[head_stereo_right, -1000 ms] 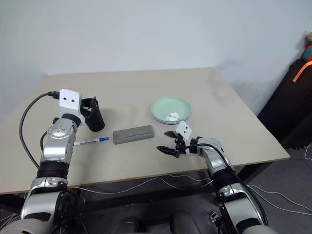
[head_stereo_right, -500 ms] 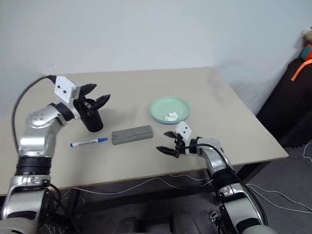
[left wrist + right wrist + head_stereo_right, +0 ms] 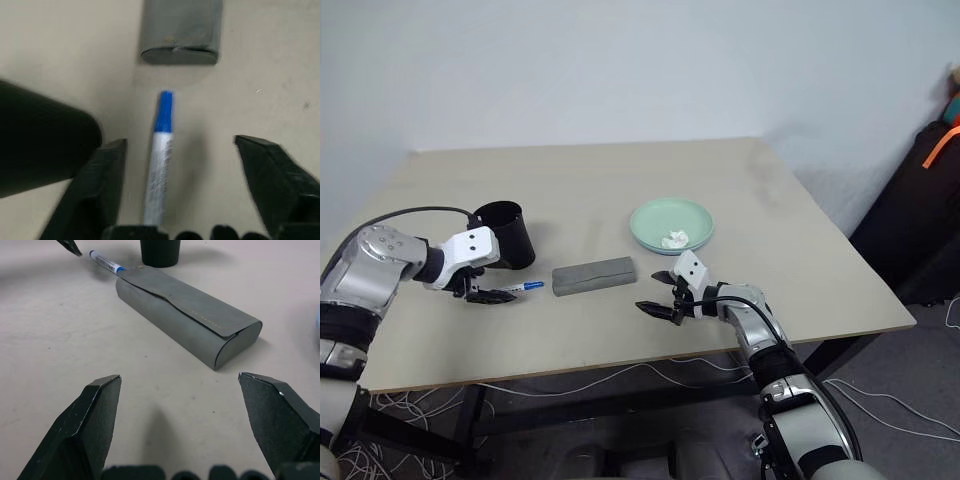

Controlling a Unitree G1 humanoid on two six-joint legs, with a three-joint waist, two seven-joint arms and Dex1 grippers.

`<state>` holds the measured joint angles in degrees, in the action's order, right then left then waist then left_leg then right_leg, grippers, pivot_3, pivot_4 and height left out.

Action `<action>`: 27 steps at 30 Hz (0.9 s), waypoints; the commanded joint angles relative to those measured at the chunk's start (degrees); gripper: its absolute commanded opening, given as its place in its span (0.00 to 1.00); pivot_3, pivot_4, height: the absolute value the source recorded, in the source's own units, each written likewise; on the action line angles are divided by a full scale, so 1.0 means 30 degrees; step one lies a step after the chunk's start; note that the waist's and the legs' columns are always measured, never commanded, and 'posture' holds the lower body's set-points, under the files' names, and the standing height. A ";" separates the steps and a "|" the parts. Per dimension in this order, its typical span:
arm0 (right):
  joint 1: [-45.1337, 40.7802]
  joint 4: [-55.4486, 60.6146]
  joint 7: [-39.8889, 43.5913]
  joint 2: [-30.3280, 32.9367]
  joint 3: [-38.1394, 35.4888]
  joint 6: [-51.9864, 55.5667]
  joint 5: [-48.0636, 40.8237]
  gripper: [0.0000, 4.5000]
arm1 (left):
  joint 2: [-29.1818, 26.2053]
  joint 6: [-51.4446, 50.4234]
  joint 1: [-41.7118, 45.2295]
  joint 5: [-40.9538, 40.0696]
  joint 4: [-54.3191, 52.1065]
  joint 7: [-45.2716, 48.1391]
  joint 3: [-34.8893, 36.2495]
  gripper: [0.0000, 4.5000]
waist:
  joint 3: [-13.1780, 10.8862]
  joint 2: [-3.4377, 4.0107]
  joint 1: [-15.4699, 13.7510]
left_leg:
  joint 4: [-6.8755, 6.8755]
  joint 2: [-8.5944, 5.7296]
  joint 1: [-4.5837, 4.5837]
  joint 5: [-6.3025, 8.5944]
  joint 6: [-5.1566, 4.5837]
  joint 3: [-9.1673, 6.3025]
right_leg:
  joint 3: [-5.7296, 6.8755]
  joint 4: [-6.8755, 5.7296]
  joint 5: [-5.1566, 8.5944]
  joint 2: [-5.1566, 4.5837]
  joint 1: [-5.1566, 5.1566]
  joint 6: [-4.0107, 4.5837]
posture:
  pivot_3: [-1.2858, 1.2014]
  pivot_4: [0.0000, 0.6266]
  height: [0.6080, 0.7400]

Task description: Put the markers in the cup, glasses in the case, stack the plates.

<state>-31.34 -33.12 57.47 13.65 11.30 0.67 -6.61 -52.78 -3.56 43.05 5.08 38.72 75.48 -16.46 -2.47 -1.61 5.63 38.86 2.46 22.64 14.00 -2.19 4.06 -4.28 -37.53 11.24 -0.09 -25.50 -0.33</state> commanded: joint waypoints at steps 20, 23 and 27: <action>0.0209 0.1323 -0.0521 0.0163 -0.0389 0.0058 -0.0239 0.91 | 0.2810 0.4167 0.5472 0.6214 1.0829 0.0910 -0.3217 0.87 | 0.0003 -0.0010 0.0006 | 0.0007 0.0004 -0.0002 -0.0001 -0.0005 0.0006 | -0.0030 -0.0025 0.0000 0.0016 -0.0007 -0.0001 | 0.52 0.00 1.00; 0.0330 0.1492 -0.0564 0.0195 -0.0396 0.0135 -0.0243 0.91 | 0.2947 0.4202 0.5466 0.6177 1.0910 0.0949 -0.3048 0.66 | 0.0004 -0.0007 -0.0002 | 0.0018 0.0005 -0.0012 -0.0003 -0.0005 -0.0001 | -0.0029 -0.0051 -0.0001 0.0018 -0.0005 0.0002 | 0.52 0.00 1.00; 0.0362 0.1577 -0.0599 0.0188 -0.0398 0.0201 -0.0241 0.91 | 0.3025 0.4284 0.5409 0.5840 1.0906 0.0859 -0.2636 0.35 | 0.0004 -0.0007 0.0005 | 0.0035 0.0008 -0.0009 -0.0003 -0.0005 -0.0002 | -0.0029 -0.0061 -0.0003 0.0018 -0.0004 0.0004 | 0.52 0.00 1.00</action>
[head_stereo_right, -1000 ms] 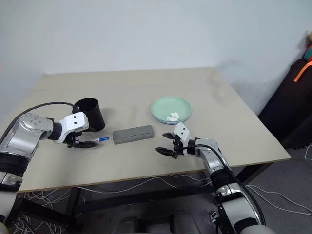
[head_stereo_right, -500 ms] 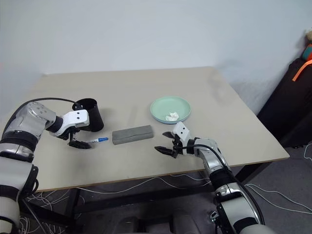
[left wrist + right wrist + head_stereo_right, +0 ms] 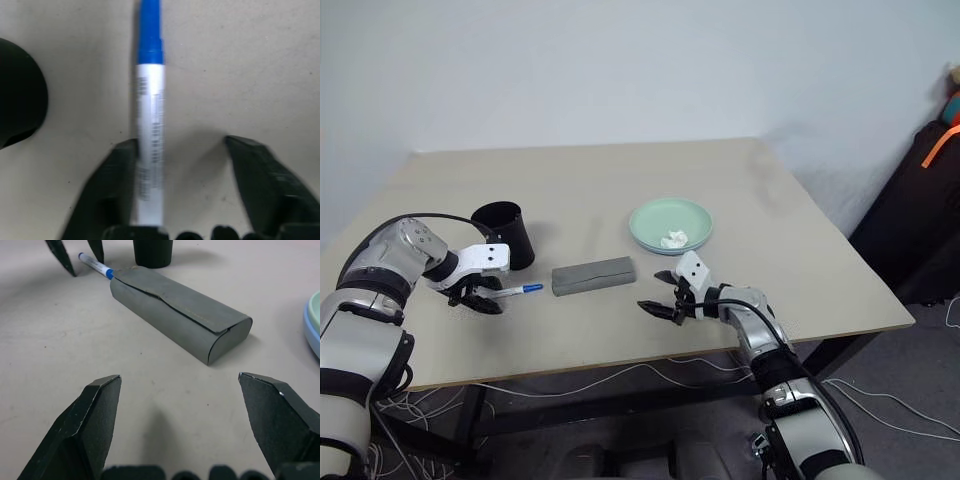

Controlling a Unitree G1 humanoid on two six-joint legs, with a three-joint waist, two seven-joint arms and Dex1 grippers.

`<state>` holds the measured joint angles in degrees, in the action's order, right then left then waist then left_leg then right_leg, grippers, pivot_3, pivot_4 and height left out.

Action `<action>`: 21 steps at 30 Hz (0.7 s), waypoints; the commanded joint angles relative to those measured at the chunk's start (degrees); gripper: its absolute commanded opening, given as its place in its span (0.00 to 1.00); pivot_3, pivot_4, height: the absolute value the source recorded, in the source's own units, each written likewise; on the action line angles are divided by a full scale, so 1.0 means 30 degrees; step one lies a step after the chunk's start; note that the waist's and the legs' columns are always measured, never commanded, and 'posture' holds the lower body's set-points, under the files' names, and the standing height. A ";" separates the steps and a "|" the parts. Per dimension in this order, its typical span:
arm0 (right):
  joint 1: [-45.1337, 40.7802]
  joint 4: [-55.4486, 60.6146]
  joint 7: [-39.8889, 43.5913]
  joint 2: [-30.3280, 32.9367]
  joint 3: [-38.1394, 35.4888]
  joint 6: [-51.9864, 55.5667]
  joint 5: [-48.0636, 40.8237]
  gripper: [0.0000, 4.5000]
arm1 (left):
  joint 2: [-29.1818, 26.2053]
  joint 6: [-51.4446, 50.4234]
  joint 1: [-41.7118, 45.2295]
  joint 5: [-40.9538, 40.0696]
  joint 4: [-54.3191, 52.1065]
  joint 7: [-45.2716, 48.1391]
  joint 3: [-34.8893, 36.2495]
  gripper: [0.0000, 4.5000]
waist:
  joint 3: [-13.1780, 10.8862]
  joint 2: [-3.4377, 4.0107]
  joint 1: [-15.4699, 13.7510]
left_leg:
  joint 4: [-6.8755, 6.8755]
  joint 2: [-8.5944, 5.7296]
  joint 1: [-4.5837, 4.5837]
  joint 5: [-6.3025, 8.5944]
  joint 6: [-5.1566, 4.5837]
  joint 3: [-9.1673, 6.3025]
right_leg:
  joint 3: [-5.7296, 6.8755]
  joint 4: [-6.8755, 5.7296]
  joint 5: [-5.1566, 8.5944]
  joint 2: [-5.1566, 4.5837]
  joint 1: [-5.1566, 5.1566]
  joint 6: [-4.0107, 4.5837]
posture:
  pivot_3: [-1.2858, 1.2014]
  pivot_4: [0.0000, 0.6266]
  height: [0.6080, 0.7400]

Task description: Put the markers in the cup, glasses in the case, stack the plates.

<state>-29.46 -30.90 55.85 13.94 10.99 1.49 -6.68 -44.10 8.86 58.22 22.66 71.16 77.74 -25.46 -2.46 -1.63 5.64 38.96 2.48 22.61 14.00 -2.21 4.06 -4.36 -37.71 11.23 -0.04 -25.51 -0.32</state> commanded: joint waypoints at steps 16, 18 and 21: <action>-0.0314 0.3582 0.2430 0.0504 -0.1115 0.3016 -0.3083 0.91 | -0.0274 0.0340 -0.0016 -0.2572 -0.1386 0.0809 0.3503 0.02 | -0.0001 -0.0012 -0.0008 | 0.0010 -0.0001 0.0027 0.0005 -0.0001 -0.0005 | 0.0007 0.0018 0.0007 -0.0007 -0.0005 -0.0016 | 0.52 0.00 1.00; -0.0214 0.3787 0.2406 0.0614 -0.1139 0.3126 -0.3130 0.91 | -0.0309 -0.0386 -0.0401 -0.4330 -0.2637 0.2213 0.4822 0.02 | -0.0002 -0.0011 -0.0003 | 0.0006 0.0002 0.0029 0.0006 0.0000 -0.0005 | 0.0011 0.0020 0.0007 -0.0007 -0.0007 -0.0015 | 0.52 0.00 1.00; -0.0084 0.3970 0.2390 0.0744 -0.1176 0.3207 -0.3161 0.91 | -0.0374 -0.2161 -0.1501 -0.7042 -0.5612 0.3517 0.6776 0.02 | -0.0002 -0.0010 0.0000 | -0.0001 0.0006 0.0035 0.0007 0.0001 -0.0002 | 0.0013 0.0021 0.0008 -0.0006 -0.0014 -0.0016 | 0.52 0.00 1.00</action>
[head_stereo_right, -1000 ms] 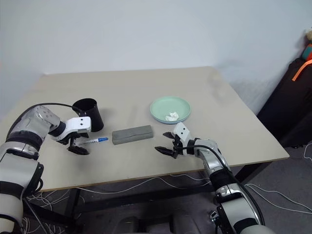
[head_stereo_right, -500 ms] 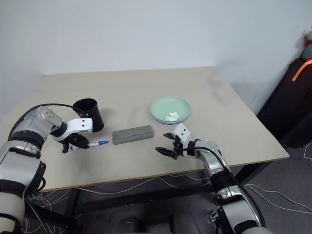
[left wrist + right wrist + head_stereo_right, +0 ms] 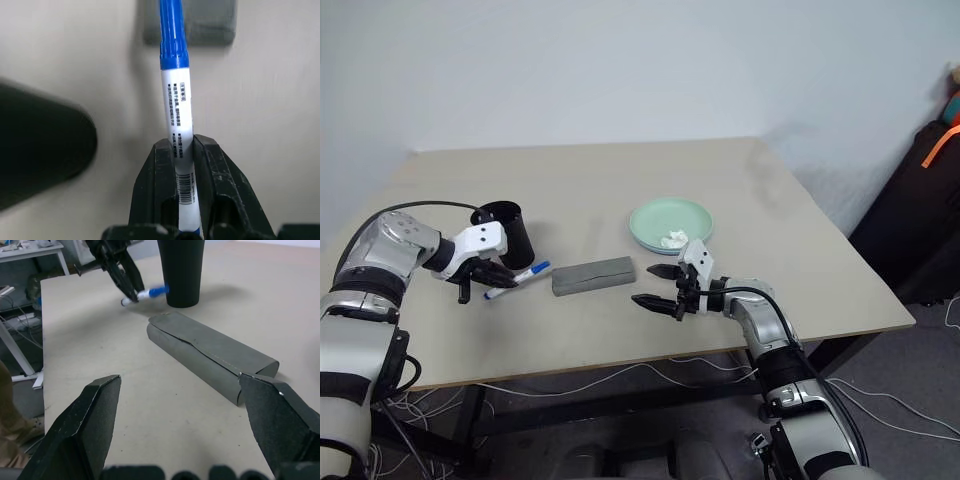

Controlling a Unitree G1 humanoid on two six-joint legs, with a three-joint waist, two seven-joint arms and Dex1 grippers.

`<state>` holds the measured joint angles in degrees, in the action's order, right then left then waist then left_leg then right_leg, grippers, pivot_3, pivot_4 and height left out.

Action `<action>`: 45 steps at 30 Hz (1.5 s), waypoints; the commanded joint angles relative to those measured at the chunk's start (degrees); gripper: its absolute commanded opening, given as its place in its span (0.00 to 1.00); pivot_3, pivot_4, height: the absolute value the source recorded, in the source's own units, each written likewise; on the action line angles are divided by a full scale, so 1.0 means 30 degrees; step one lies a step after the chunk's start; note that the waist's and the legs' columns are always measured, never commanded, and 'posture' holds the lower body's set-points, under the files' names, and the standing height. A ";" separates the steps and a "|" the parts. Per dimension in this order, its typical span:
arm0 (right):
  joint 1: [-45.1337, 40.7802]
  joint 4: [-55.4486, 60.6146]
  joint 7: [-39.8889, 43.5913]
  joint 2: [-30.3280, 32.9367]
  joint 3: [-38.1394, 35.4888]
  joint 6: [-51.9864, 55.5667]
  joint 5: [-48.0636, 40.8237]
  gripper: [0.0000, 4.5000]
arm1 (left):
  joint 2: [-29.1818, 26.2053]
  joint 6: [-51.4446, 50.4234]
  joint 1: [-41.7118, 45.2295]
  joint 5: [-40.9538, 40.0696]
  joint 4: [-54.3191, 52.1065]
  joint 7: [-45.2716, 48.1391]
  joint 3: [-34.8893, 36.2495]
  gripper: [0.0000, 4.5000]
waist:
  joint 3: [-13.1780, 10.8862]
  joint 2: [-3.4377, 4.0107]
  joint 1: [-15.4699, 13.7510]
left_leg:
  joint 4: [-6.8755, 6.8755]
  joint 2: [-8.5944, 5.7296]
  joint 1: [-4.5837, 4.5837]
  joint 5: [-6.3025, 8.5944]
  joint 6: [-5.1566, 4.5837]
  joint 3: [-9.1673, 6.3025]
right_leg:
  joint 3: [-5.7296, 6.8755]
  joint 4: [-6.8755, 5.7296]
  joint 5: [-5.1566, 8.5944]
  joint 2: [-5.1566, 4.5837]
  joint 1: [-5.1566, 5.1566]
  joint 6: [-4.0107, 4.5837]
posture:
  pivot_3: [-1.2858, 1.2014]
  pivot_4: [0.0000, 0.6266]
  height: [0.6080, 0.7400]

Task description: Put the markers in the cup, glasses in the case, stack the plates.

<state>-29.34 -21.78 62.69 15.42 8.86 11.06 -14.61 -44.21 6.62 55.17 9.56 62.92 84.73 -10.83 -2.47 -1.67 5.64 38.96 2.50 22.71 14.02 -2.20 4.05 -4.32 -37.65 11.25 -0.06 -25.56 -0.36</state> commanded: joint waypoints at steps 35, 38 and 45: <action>-0.1516 0.2553 -0.0348 -0.0538 -0.0768 0.1305 -0.2171 0.91 | 0.4244 0.1148 -0.4432 -0.5988 -0.6162 -1.7962 0.8700 0.02 | 0.0006 -0.0002 -0.0013 | 0.0009 -0.0006 -0.0034 0.0001 0.0010 -0.0004 | 0.0038 -0.0007 -0.0045 -0.0007 0.0039 -0.0055 | 0.52 0.00 1.00; -0.1561 0.2452 -0.0459 -0.0566 -0.0762 0.1234 -0.2132 0.91 | 0.4268 0.1660 -0.4216 -0.6052 -0.5158 -1.7968 0.8630 0.02 | 0.0006 -0.0002 -0.0014 | 0.0005 -0.0006 -0.0033 0.0002 0.0012 -0.0004 | 0.0043 -0.0003 -0.0045 -0.0008 0.0039 -0.0055 | 0.52 0.00 1.00; -0.1381 0.2488 -0.0610 -0.0561 -0.0715 0.1106 -0.2058 0.91 | 0.4439 0.2285 -0.3904 -0.6430 -0.3806 -1.7896 0.8711 0.30 | 0.0006 -0.0003 -0.0015 | 0.0003 -0.0008 -0.0028 0.0003 0.0014 -0.0007 | 0.0052 0.0006 -0.0045 -0.0013 0.0039 -0.0056 | 0.52 0.00 1.00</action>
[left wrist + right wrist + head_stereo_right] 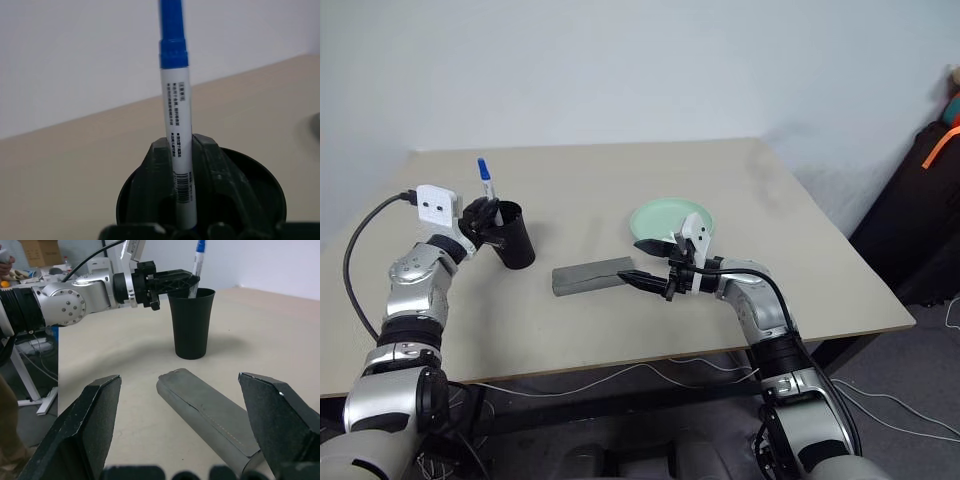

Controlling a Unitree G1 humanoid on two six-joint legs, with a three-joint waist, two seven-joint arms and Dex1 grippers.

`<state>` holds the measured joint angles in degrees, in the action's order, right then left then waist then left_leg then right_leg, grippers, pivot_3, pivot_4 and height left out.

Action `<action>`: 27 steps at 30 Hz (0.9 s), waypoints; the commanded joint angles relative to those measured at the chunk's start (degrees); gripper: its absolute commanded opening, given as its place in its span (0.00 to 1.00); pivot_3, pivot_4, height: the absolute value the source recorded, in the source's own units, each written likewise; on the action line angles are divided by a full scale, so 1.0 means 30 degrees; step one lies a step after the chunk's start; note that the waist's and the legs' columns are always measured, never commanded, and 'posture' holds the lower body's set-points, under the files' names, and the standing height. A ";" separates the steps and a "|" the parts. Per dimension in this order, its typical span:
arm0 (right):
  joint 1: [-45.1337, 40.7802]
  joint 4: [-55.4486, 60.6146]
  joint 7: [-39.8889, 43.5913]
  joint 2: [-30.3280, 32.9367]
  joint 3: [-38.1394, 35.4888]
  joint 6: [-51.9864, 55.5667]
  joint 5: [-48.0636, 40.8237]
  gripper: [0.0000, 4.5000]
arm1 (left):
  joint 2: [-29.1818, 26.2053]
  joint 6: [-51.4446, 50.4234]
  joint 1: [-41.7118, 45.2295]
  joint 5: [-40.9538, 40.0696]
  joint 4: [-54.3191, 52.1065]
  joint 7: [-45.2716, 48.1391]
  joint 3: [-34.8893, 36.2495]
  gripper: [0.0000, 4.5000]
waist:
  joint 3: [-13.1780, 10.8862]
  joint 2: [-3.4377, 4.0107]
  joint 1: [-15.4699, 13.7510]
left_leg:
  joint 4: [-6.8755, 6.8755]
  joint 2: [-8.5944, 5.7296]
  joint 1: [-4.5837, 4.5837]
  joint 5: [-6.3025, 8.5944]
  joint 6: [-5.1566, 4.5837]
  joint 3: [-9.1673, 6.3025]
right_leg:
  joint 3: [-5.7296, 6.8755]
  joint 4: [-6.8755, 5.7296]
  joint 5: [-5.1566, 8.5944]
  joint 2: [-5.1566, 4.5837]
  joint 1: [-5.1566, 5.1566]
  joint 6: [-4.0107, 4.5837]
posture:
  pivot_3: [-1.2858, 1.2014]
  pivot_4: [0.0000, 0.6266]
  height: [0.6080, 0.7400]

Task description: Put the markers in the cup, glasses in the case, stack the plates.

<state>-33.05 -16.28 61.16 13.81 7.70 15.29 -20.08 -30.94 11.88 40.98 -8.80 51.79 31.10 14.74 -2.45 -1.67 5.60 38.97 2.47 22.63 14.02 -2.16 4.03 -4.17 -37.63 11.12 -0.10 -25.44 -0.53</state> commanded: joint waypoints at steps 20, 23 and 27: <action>-0.0086 0.1101 0.0047 0.0612 -0.0858 0.0391 -0.0726 0.91 | -0.0024 -0.3121 -0.1683 -0.3796 -0.7057 0.2328 0.0943 0.75 | -0.0002 0.0000 0.0012 | -0.0020 0.0008 0.0001 0.0005 0.0008 0.0005 | -0.0002 0.0008 0.0001 -0.0009 -0.0010 0.0001 | 0.52 0.00 1.00; -0.0224 0.1271 0.0177 0.1016 -0.1155 0.0797 -0.1028 0.91 | -0.0738 -0.6484 -0.4124 -0.5985 -1.1927 0.4197 0.0843 0.75 | -0.0001 0.0002 0.0077 | -0.0042 0.0007 -0.0004 0.0006 0.0010 0.0008 | -0.0004 0.0024 0.0002 -0.0018 -0.0010 0.0000 | 0.52 0.00 1.00; -0.0488 0.1116 0.0504 0.1765 -0.1727 0.1109 -0.1357 0.91 | -0.1234 -0.9409 -0.7401 -0.7451 -1.6935 0.4961 0.0428 0.75 | -0.0004 0.0012 0.0058 | -0.0071 0.0025 -0.0012 0.0011 0.0018 0.0018 | -0.0028 0.0036 0.0008 -0.0014 -0.0021 0.0002 | 0.52 0.00 1.00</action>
<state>-32.26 -14.81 61.68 18.24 4.35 18.52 -22.34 -33.70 -13.26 20.45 -28.63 8.12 45.19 16.55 -2.46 -1.64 5.77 38.75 2.55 22.57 14.05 -2.11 4.08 -4.24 -37.53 11.18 -0.15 -25.49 -0.46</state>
